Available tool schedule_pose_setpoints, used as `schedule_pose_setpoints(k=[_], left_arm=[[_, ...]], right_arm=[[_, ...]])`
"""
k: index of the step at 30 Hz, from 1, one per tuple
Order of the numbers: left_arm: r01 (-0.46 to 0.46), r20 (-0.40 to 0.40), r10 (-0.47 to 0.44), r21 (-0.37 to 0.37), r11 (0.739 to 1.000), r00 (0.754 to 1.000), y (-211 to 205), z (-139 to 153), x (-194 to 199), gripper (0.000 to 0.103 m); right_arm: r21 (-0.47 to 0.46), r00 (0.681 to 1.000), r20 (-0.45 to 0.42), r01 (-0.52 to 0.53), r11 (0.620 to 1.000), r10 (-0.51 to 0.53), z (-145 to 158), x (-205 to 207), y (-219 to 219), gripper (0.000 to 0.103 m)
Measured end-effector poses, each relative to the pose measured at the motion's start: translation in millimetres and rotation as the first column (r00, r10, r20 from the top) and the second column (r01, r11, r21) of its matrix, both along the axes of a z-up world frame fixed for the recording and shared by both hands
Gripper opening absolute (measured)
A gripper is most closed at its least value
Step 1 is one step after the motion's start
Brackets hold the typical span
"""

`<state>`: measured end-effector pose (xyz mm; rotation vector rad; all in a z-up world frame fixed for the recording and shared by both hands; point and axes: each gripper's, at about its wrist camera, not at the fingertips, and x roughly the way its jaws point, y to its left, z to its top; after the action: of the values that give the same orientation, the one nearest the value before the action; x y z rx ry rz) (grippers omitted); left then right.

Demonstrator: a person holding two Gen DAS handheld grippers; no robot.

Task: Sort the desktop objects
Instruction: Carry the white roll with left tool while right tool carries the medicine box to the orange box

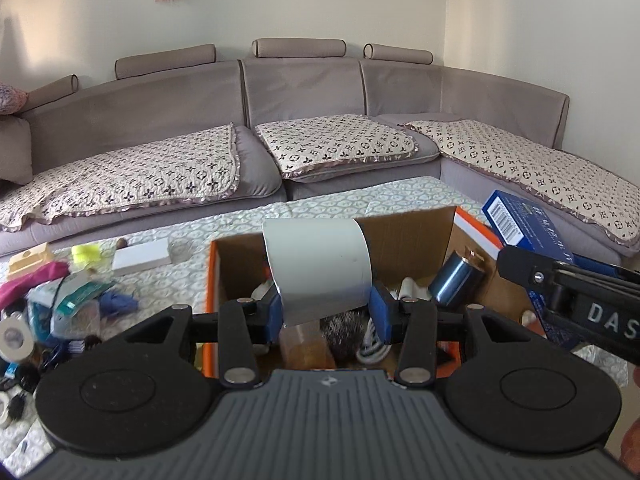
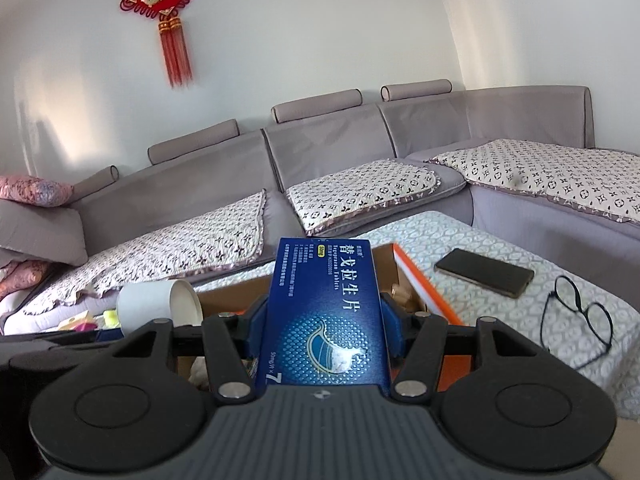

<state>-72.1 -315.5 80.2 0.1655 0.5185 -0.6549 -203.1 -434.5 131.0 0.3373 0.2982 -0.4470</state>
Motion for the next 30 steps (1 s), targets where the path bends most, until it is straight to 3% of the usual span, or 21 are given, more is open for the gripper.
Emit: schedule_pose_setpoints(k=[12, 27, 28, 30], left_arm=[[0.029, -0.088, -0.028, 0.017, 0.999, 0.996, -23, -20, 37, 0.043], [0.04, -0.131, -0.033, 0.046, 0.998, 0.991, -33, -25, 45, 0.044], [0.039, -0.138, -0.032, 0.044, 0.998, 0.99, -32, -25, 45, 0.048], [0.039, -0.149, -0.033, 0.039, 0.998, 0.988, -33, -25, 48, 0.067]], right_arm=[[0.036, 0.998, -0.054, 0.013, 0.999, -0.011, -23, 46, -22, 0.055], [0.038, 0.993, -0.102, 0.07, 0.997, -0.065, -33, 53, -28, 0.056], [0.038, 0.992, -0.103, 0.072, 0.997, -0.068, -33, 54, -27, 0.056], [0.037, 0.992, -0.106, 0.076, 0.996, -0.072, -33, 53, -26, 0.058]])
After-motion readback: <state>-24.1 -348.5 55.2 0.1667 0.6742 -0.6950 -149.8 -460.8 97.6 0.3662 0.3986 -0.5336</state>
